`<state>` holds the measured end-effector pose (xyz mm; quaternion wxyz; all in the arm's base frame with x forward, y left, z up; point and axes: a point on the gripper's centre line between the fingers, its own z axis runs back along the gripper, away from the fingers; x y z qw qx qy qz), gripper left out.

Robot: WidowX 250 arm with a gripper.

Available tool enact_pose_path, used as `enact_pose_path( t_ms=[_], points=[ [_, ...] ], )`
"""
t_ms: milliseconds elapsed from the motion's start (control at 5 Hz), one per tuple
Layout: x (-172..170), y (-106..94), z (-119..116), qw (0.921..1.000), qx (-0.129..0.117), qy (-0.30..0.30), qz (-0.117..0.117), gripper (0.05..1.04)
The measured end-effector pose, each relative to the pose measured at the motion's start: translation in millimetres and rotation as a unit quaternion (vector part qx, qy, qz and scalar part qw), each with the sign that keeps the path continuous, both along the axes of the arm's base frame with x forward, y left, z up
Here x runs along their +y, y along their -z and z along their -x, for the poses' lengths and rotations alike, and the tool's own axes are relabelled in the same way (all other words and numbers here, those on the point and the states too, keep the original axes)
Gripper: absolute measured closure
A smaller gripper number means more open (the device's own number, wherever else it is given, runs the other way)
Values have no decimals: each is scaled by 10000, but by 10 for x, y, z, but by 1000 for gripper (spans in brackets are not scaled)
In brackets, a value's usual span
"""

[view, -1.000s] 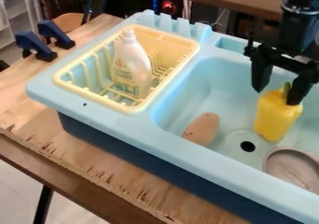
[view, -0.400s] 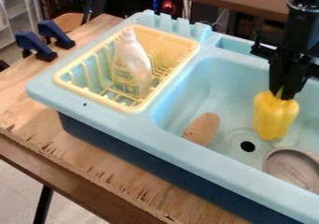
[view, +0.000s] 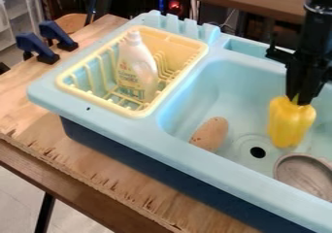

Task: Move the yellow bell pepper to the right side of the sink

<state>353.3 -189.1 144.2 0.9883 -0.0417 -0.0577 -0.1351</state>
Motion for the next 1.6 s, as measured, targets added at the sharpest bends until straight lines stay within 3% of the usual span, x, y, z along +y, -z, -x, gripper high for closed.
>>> enact_pose_path(
  t_ms=[200,800,1400,1600],
  points=[
    [-88,-9,46,9999,-72,116,-105,964],
    [-453,-421,90,9981,-526,326,-2,964],
    [-379,-41,4,9997,-99,188,-138,930],
    [-424,-39,0,9996,-148,215,-71,705]
  ],
)
